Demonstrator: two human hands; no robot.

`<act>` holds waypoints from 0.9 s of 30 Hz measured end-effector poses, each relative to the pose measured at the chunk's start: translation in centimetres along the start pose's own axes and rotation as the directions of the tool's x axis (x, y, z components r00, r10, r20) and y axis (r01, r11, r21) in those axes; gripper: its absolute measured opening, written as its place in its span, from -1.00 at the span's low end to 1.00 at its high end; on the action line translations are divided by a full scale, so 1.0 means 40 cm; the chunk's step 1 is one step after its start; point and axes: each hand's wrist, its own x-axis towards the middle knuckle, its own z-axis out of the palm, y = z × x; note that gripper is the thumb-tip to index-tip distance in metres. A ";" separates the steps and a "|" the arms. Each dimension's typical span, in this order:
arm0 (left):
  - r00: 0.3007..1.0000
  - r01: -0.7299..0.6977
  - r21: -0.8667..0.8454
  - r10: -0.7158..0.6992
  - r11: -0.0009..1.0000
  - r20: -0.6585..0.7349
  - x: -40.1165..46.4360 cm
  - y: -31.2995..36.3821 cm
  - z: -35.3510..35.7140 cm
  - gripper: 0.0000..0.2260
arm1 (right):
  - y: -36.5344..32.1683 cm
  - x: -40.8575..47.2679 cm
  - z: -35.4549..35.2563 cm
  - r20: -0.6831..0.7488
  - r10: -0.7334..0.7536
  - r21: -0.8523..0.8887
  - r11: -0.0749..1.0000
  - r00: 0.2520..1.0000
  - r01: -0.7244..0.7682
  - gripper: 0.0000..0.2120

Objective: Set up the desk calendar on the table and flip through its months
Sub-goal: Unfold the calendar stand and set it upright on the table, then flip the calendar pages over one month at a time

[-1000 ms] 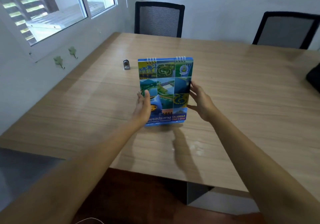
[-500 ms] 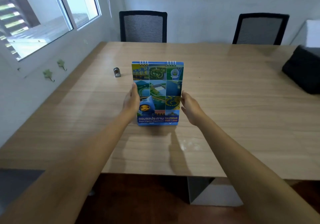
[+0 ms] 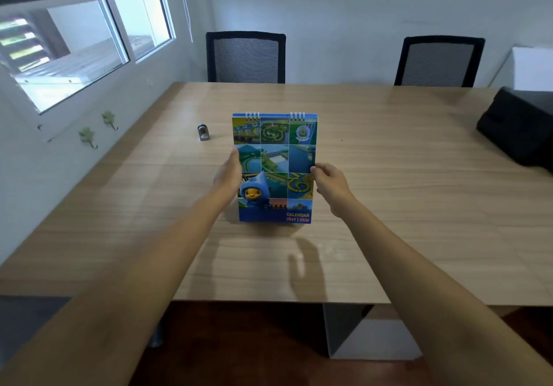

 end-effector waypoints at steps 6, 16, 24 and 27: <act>0.993 -0.044 0.144 0.059 0.989 -0.100 -0.003 -0.012 -0.029 -0.80 | 0.001 0.003 -0.027 -0.024 0.019 0.043 0.999 1.000 -0.018 -0.79; 0.990 0.080 -0.071 -0.088 0.994 -0.110 -0.003 -0.017 -0.058 -0.82 | -0.009 -0.005 -0.050 0.058 -0.026 0.083 0.996 0.998 0.021 -0.69; 0.996 0.009 -0.114 -0.019 0.993 -0.086 -0.045 0.047 -0.088 -0.79 | -0.045 -0.016 -0.067 0.139 0.036 0.149 0.987 0.990 -0.057 -0.84; 0.999 -0.029 -0.104 0.025 0.994 -0.040 -0.054 0.120 -0.125 -0.65 | -0.095 -0.025 -0.097 0.237 -0.028 0.295 0.954 0.971 -0.045 -0.64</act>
